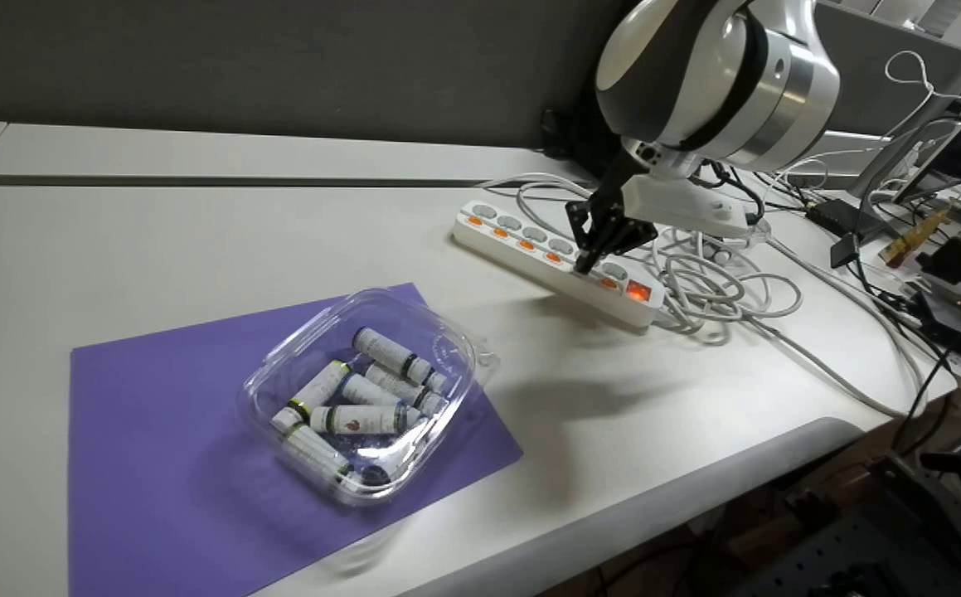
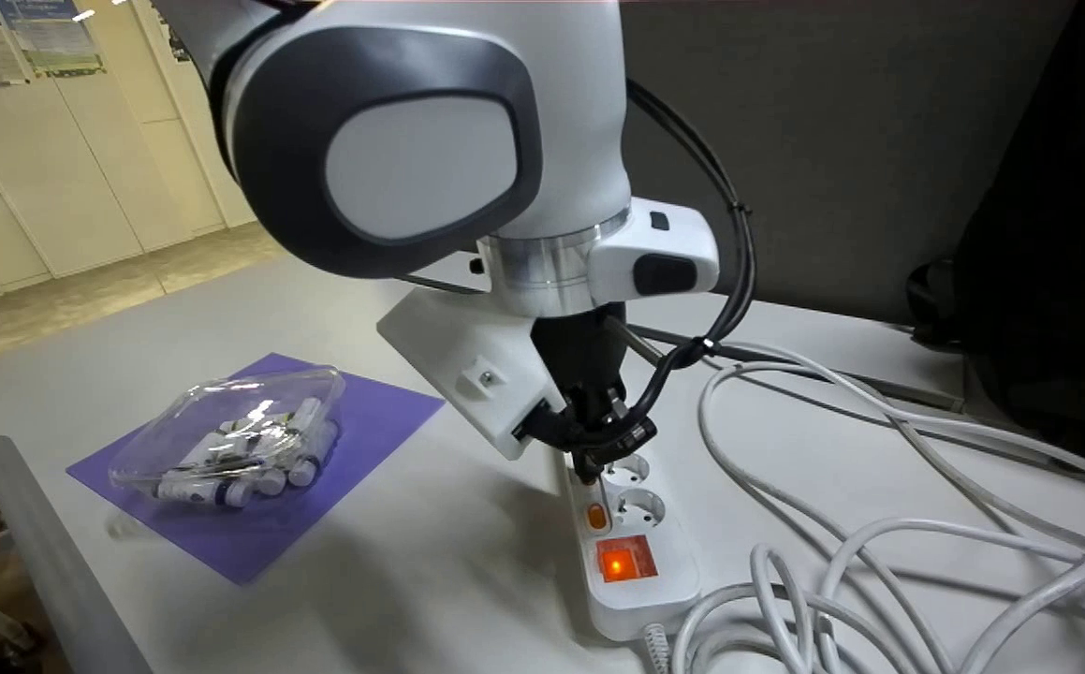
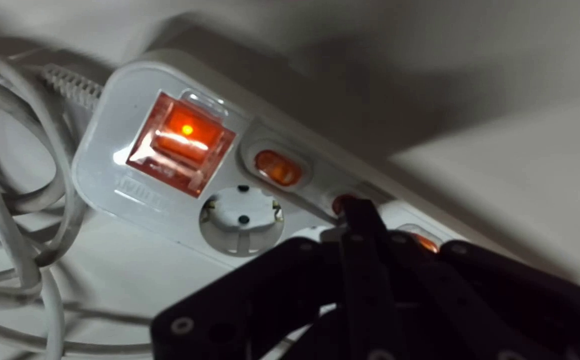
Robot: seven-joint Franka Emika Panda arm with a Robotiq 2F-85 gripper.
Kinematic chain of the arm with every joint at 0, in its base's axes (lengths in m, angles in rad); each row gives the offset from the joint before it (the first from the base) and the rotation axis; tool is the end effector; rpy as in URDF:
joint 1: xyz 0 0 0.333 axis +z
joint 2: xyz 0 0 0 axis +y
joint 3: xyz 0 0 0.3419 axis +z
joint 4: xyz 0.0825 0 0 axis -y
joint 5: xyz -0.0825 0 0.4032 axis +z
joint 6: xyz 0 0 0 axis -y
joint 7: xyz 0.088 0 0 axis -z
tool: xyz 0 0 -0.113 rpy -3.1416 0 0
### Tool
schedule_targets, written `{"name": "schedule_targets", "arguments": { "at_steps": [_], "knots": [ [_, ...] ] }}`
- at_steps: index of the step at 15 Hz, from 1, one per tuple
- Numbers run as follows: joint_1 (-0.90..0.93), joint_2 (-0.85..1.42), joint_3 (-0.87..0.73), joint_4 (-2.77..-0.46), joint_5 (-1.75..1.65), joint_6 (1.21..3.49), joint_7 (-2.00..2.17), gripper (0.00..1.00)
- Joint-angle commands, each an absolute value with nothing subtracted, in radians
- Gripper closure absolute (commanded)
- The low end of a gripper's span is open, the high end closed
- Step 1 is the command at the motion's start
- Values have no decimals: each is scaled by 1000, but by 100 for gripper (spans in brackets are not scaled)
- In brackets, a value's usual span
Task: Turn off the fifth switch from the left
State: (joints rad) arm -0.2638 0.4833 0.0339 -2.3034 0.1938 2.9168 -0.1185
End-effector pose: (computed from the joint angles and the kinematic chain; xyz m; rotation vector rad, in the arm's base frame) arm 0.5333 -0.1360 0.1469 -3.0515 0.4651 -0.2145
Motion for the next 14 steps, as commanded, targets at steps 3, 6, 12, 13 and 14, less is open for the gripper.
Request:
{"name": "schedule_targets", "arguments": {
  "at_steps": [3,6,12,13,14],
  "knots": [
    [-283,556,24,-2284,192,2924,-114,100],
    [-275,486,39,-2299,196,2926,-113,99],
    [-252,438,36,-2323,185,2922,-105,100],
    [-248,422,40,-2330,185,2919,-105,100],
    [-236,404,36,-2337,184,2919,-97,100]
  ]
}}
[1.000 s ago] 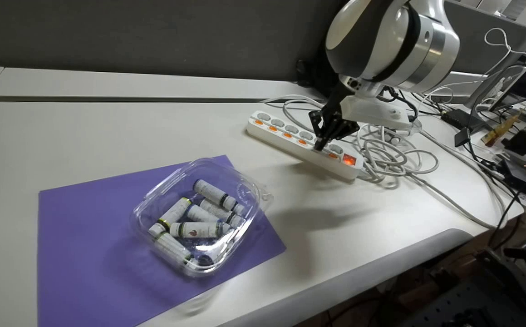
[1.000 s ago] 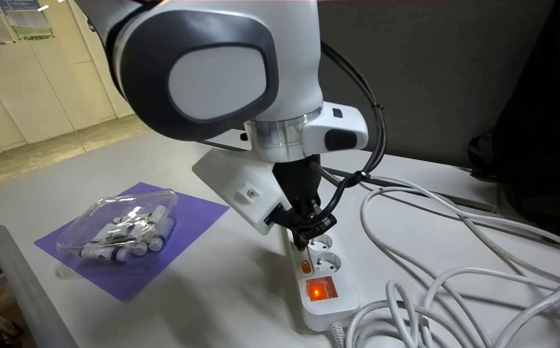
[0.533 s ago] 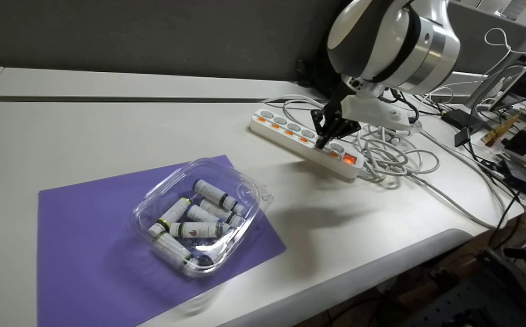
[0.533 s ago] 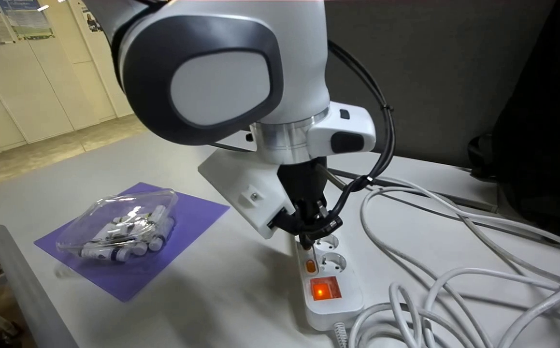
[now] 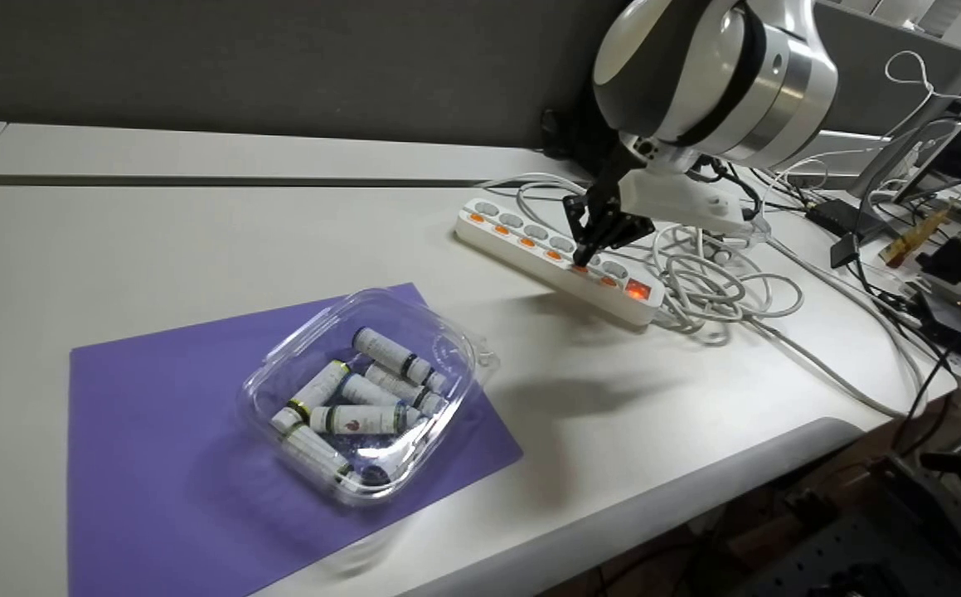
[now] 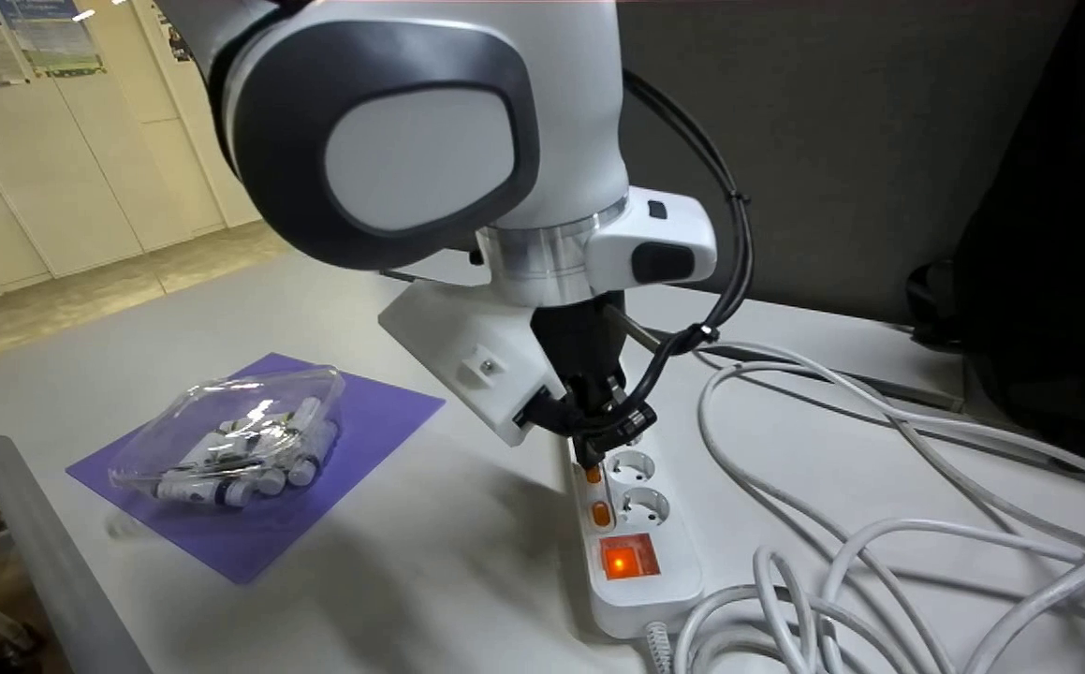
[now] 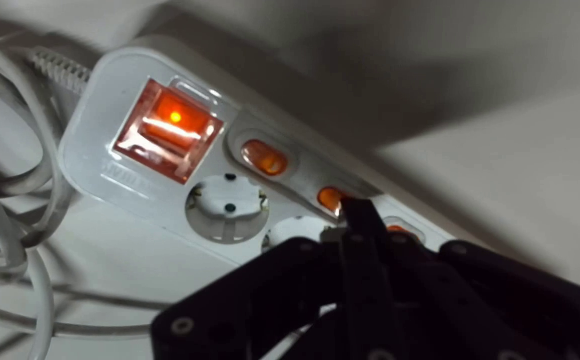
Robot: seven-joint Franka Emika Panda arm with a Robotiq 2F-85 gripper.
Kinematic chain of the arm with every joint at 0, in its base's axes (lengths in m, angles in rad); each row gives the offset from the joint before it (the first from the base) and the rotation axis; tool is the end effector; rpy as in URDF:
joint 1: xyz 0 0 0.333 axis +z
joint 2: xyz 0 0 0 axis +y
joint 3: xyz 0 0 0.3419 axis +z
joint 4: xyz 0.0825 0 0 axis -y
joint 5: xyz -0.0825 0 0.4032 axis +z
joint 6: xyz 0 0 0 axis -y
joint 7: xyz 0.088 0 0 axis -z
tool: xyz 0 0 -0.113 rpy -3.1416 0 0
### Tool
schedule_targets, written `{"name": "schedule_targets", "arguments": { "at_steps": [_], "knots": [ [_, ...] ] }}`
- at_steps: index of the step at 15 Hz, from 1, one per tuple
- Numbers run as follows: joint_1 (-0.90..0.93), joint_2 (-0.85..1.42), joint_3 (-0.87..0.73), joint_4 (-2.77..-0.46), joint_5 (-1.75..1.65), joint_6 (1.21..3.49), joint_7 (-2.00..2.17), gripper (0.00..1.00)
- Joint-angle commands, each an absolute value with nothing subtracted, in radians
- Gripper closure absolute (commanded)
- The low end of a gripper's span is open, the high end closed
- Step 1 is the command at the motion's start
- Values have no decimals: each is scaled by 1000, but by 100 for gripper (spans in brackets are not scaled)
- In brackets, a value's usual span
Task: Turn off the fifth switch from the left
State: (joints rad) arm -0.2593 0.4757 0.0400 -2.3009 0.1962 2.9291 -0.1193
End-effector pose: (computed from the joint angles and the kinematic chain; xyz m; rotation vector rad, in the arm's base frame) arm 0.5382 -0.1315 0.1532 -3.0510 0.4526 -0.2486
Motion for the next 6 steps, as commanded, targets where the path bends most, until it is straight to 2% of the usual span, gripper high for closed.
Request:
{"name": "schedule_targets", "arguments": {
  "at_steps": [1,6],
  "knots": [
    [-227,383,35,-2344,182,2918,-97,100],
    [-135,305,-46,-2344,154,2804,9,100]
  ]
}}
